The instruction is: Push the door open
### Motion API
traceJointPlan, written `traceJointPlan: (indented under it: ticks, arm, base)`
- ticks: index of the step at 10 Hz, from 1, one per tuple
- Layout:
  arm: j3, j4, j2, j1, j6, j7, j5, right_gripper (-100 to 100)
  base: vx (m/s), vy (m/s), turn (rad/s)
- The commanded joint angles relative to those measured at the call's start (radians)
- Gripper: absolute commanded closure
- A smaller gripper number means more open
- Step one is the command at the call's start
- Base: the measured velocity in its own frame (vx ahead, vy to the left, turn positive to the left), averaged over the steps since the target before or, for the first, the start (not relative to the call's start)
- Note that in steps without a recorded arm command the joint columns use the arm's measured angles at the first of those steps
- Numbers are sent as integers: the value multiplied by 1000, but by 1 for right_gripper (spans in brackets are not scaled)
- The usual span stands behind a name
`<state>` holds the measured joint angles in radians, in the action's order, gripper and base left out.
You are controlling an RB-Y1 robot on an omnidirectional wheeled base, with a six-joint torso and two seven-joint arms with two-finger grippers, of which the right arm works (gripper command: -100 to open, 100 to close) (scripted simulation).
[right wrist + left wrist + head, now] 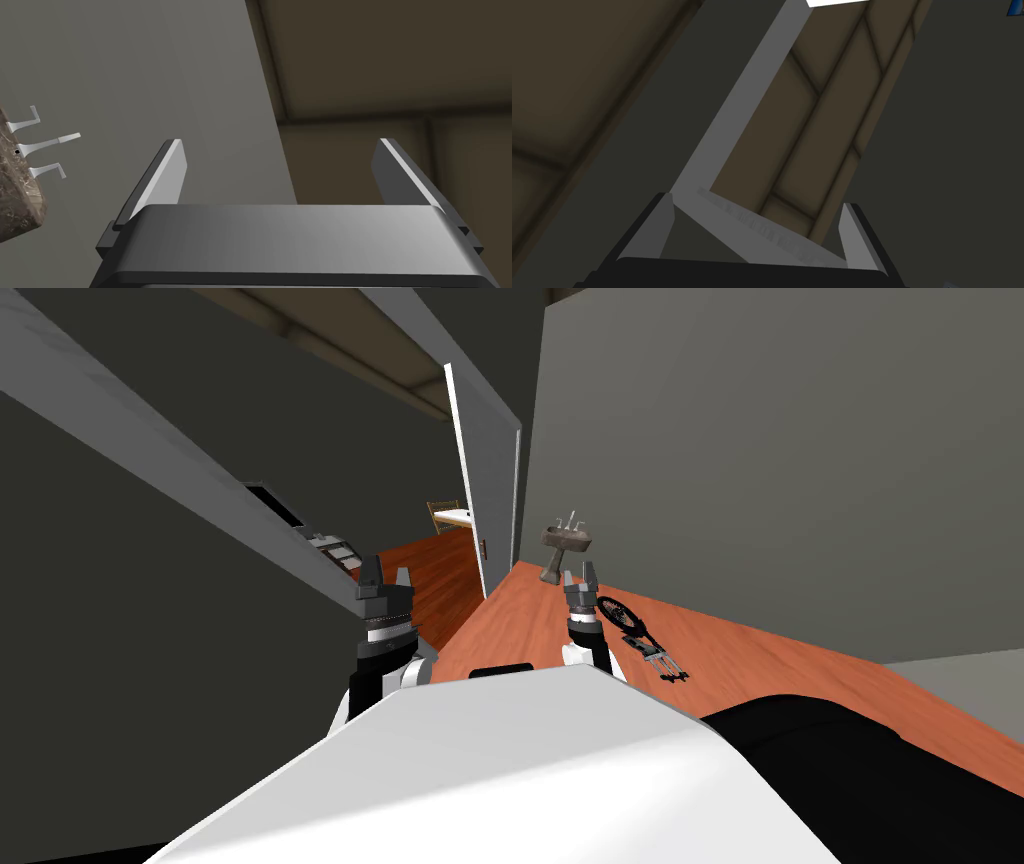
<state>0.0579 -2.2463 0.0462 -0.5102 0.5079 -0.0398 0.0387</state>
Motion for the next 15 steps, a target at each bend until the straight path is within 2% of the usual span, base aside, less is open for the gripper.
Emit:
traceJointPlan:
  ticks: [1, 3, 10, 15]
  arm:
    - [5, 31, 7, 10, 8, -26, -18, -100]
    - [11, 60, 13, 20, 15, -51, -35, -100]
    - [41, 233, 37, 76, 58, -196, -135, -100]
    - [60, 341, 47, 112, 84, -287, -197, -100]
  base:
    - [87, 11, 217]
    - [168, -56, 185]
    - [169, -79, 230]
    - [136, -87, 214]
